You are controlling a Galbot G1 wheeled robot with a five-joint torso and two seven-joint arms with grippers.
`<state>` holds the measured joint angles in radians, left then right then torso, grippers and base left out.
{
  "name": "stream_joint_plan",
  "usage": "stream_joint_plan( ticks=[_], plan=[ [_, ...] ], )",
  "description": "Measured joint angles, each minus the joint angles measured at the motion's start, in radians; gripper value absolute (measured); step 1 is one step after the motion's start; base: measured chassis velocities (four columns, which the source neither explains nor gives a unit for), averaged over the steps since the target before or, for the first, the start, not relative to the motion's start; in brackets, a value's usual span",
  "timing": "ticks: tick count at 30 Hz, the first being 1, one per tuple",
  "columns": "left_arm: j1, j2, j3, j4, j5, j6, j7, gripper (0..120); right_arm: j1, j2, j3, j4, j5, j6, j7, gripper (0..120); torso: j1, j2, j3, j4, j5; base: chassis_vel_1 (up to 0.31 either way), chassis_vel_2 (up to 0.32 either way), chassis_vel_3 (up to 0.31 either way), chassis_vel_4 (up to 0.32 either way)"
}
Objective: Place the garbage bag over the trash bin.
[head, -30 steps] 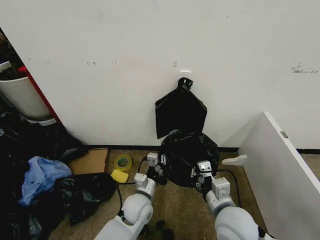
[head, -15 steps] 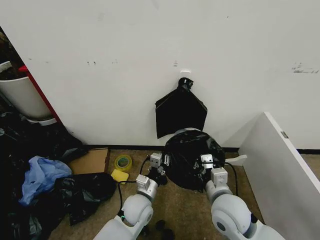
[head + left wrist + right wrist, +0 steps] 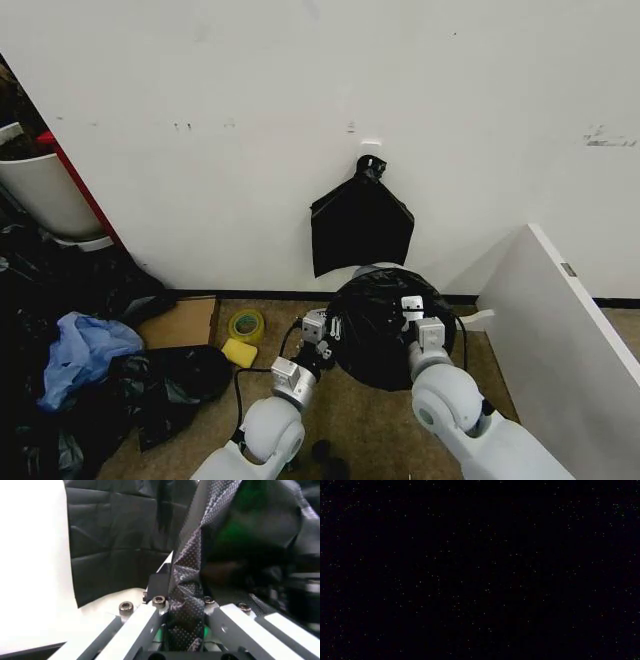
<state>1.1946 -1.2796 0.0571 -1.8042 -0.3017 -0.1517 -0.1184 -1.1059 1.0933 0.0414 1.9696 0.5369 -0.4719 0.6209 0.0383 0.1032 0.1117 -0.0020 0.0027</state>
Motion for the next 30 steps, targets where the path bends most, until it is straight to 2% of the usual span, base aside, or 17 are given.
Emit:
stream_joint_plan(
  ticks=[4, 9, 13, 21, 24, 30],
  plan=[
    [0.002, 0.003, -0.002, 0.000, 0.001, 0.000, 0.000, 2, 0.008, 0.006, 0.003, -0.019, -0.012, 0.026, -0.014, 0, 0.000, 0.000, 0.000, 0.0000, 0.0000, 0.000, 0.000, 0.000, 0.000],
    [-0.010, 0.006, -0.016, 0.017, -0.003, 0.004, -0.013, 2, -0.019, 0.005, 0.003, -0.021, -0.096, 0.130, -0.098, 0, 0.000, 0.000, 0.000, 0.0001, 0.0001, 0.000, 0.000, 0.000, 0.000],
    [-0.015, 0.006, -0.019, 0.022, -0.009, 0.005, -0.017, 2, -0.057, -0.002, -0.014, 0.011, -0.126, 0.136, -0.121, 0, 0.000, 0.000, 0.000, -0.0002, 0.0000, 0.000, 0.000, 0.000, 0.000],
    [-0.033, 0.003, -0.035, 0.038, -0.010, -0.013, -0.009, 2, -0.084, -0.012, -0.024, 0.085, -0.030, -0.050, -0.079, 0, 0.000, 0.000, 0.000, -0.0001, 0.0000, 0.000, 0.000, 0.000, 0.000],
    [-0.037, 0.006, -0.045, 0.039, -0.002, -0.030, 0.004, 2, -0.064, -0.015, -0.022, 0.088, 0.030, -0.141, -0.052, 0, 0.000, 0.000, 0.000, -0.0001, 0.0000, 0.000, 0.000, 0.000, 0.000],
    [-0.031, 0.014, -0.048, 0.026, 0.002, -0.049, 0.025, 2, -0.009, 0.002, -0.041, 0.060, 0.086, -0.233, -0.002, 0, 0.000, 0.000, 0.000, -0.0001, 0.0000, 0.000, 0.000, 0.000, 0.000]
  ],
)
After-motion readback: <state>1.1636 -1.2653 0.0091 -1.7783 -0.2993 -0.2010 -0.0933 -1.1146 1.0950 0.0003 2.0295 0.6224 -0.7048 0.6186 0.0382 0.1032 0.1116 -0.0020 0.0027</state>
